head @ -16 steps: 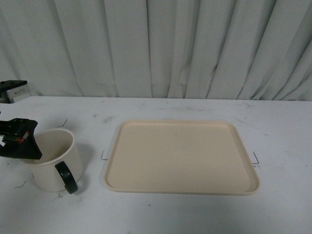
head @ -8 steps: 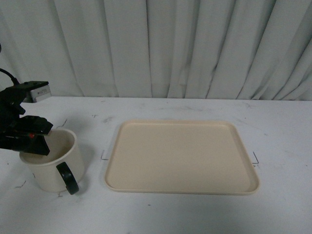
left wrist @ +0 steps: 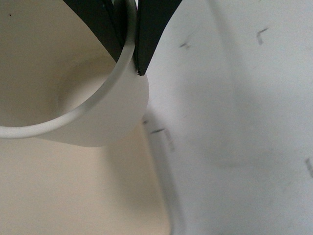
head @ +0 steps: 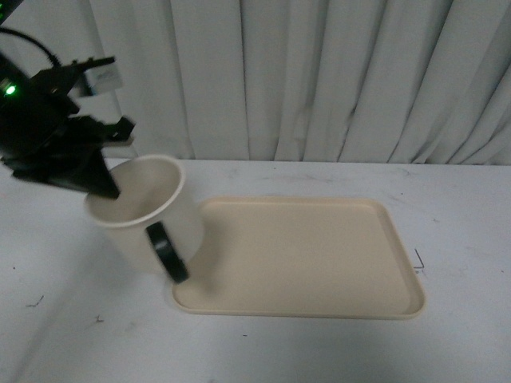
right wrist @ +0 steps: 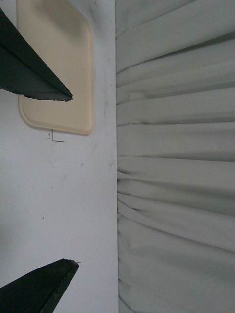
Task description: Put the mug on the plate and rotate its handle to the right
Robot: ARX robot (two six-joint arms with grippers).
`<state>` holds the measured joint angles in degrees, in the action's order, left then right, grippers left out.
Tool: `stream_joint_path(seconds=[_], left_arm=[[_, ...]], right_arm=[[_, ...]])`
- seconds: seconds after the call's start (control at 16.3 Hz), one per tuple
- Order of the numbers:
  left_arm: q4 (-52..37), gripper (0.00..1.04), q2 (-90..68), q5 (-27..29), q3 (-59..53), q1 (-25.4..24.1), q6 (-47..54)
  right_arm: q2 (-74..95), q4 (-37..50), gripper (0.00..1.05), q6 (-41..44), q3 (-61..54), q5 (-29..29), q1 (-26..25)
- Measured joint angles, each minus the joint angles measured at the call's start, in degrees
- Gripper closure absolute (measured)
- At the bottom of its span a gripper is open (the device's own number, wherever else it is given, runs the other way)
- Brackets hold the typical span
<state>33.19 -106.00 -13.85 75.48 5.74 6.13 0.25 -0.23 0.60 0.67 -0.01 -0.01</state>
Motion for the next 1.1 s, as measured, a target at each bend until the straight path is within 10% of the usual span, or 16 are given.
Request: stream_joint_path(seconds=[0.37,0.8,1.1], left_arm=[[3.6,1.02,-14.4,-1.3,18.1,14.2,-5.7],[4.0,1.01,-24.9,4.2,23.8,16.8,-5.3],[-3.7,0.41,-18.2,-1.6,15.1,17.8,-2.5]], right_arm=[[0.0,0.0,0.06,0.0,0.0,0.0,0.0],[0.0,0.0,0.06,0.0,0.0,0.0,0.0],[0.0,0.0,0.06,0.0,0.0,0.0,0.0]])
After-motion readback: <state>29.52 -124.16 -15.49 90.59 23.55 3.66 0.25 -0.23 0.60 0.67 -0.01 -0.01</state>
